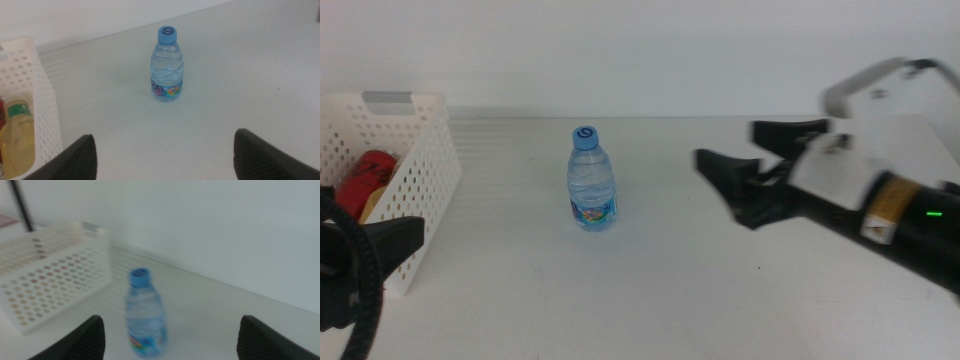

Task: Use arms to grab the bottles and put them into the dustbin to the left of the table.

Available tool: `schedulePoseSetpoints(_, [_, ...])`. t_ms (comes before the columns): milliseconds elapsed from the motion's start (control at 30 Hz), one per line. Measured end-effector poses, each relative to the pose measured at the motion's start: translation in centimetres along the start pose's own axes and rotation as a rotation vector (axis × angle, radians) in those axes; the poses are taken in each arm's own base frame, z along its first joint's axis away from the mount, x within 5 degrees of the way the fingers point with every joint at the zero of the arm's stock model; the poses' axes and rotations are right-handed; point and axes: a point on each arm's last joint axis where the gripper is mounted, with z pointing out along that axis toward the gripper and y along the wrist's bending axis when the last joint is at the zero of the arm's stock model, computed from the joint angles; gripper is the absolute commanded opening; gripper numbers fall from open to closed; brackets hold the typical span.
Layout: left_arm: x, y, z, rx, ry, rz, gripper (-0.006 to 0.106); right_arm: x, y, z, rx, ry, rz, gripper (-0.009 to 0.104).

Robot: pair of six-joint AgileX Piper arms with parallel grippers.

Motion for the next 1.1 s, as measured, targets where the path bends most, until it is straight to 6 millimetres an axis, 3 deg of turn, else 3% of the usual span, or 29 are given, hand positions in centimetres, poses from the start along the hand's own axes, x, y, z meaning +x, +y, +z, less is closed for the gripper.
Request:
schedulePoseSetpoints(233, [0.0, 0.0, 0.0, 0.0, 0.0, 0.0, 0.09, -2.4, -0.2, -6.0, 0.157, 0.066, -0.025, 0.075])
schedulePoseSetpoints(433, [0.0, 0.0, 0.0, 0.0, 0.0, 0.0, 0.09, -3.7, 0.7, -11.4, 0.169, 0.116, -0.031, 0.074])
schedulePoseSetpoints(633, [0.0, 0.0, 0.0, 0.0, 0.0, 0.0, 0.09, -4.0, 1.5, -15.6, 0.156, 0.13, -0.043, 0.07])
schedulePoseSetpoints(833, [0.0, 0.0, 0.0, 0.0, 0.0, 0.0, 0.09, -4.1, 2.9, -17.6, 0.054, 0.101, -0.106, 0.068])
schedulePoseSetpoints(1100, [0.0, 0.0, 0.0, 0.0, 0.0, 0.0, 0.09, -3.7, 3.0, -17.7, 0.044, 0.129, -0.125, 0.068])
